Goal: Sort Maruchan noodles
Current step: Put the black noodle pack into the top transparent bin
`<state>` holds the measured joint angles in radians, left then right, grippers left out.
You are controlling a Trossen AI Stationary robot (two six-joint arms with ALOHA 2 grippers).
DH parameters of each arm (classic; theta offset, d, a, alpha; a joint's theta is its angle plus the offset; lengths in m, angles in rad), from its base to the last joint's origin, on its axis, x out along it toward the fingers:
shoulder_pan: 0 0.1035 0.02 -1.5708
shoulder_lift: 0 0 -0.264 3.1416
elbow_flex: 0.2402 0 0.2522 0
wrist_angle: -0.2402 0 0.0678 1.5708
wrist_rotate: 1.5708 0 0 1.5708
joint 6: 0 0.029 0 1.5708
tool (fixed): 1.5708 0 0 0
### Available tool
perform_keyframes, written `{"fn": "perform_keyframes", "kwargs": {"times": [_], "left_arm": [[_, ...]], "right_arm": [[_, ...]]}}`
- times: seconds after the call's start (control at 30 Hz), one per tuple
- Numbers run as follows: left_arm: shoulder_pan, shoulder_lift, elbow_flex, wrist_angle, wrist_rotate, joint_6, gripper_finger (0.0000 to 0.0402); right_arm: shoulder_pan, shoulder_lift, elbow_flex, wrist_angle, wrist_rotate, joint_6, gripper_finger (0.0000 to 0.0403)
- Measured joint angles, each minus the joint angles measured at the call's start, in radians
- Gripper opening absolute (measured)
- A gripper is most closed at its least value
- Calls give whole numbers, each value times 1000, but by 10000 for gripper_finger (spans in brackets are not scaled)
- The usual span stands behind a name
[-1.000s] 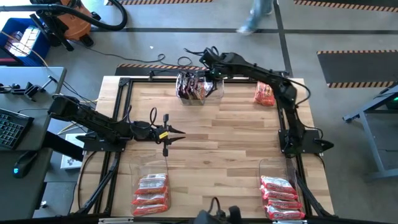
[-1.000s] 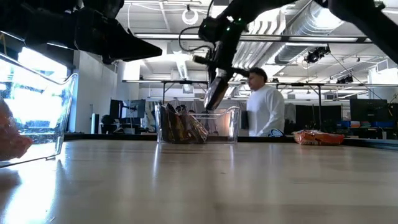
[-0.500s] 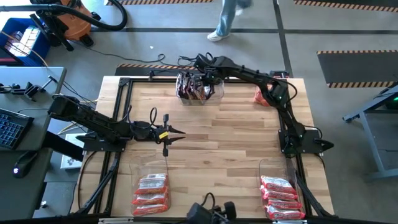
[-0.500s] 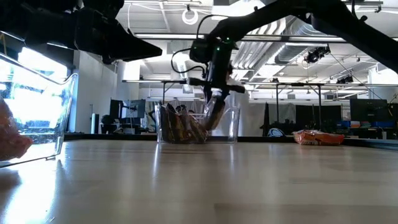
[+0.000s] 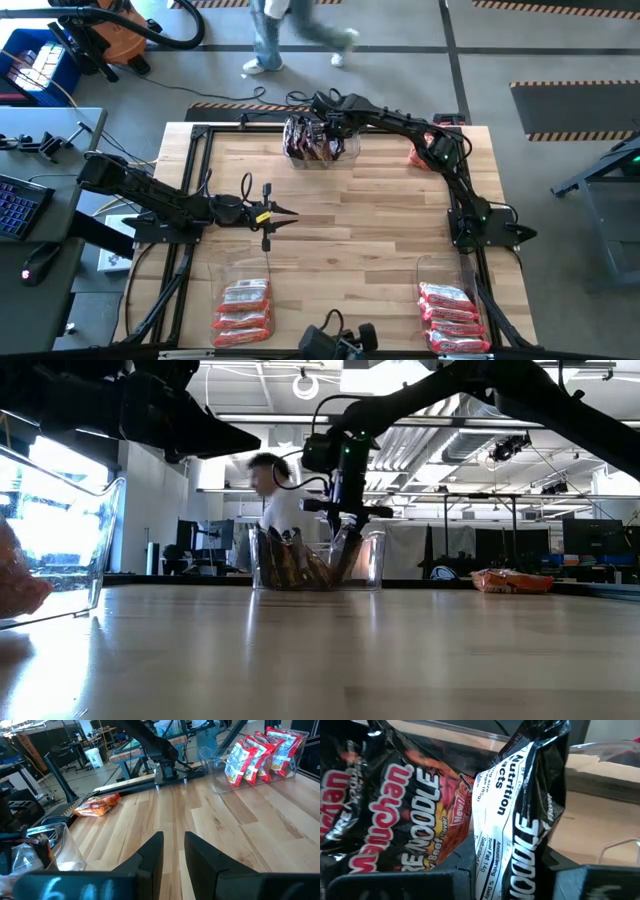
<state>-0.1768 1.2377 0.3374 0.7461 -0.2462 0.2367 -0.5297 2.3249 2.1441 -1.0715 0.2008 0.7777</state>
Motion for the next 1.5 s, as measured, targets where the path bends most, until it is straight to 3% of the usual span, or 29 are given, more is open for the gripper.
{"fn": "perform_keyframes", "kwargs": {"times": [0.27,0.7,1.1,1.5], "left_arm": [[0,0,0,2,0,0,69],[0,0,0,2,0,-1,69],[0,0,0,2,0,-2,69],[0,0,0,0,0,-8,69]], "right_arm": [[1,0,0,40,-23,-40,85],[25,0,0,205,-80,-150,157],[24,1,0,157,-109,-108,161],[25,1,30,156,-83,-289,161]]}}
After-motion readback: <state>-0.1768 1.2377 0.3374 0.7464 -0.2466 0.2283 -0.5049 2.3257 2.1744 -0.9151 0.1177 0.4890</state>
